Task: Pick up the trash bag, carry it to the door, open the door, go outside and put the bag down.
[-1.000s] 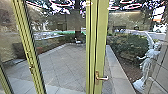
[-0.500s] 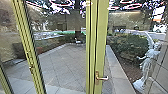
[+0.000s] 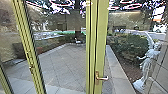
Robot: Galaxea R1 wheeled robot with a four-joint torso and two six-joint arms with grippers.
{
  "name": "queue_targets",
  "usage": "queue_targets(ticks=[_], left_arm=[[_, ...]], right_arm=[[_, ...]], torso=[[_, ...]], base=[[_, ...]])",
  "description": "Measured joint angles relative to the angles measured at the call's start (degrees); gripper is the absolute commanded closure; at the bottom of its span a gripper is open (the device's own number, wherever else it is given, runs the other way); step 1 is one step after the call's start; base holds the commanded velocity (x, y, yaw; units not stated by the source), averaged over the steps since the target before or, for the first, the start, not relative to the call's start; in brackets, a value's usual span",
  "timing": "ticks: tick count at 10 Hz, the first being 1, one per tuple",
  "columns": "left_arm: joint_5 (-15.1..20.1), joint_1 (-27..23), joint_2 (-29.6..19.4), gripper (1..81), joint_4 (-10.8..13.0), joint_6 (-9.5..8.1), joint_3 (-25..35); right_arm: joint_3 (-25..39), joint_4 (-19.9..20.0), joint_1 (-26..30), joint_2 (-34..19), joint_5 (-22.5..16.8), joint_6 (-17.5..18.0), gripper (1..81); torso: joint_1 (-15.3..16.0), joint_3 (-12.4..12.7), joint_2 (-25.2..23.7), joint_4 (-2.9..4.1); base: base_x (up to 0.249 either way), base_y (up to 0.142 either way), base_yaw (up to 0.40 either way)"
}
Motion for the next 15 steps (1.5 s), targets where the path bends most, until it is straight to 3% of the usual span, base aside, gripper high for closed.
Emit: queue_targets(ticks=[8,15], left_arm=[[0.04,0.61,0.04,81.1,-0.02,0.00,0.11],[-0.02,0.00,0.17,81.1,-0.02,0.01,0.18]], right_arm=[[27.78,-0.02,0.22,-19.64,1.76,-0.02,1.0],[47.88,0.00,5.92,-38.02,2.54,-0.02,1.0]], torso=[[-0.18,0.05,-0.07,0.00],[-0.05,0.02,0.00,0.00]], base=[[0.050,0.000,0.000],[0.056,0.000,0.000]])
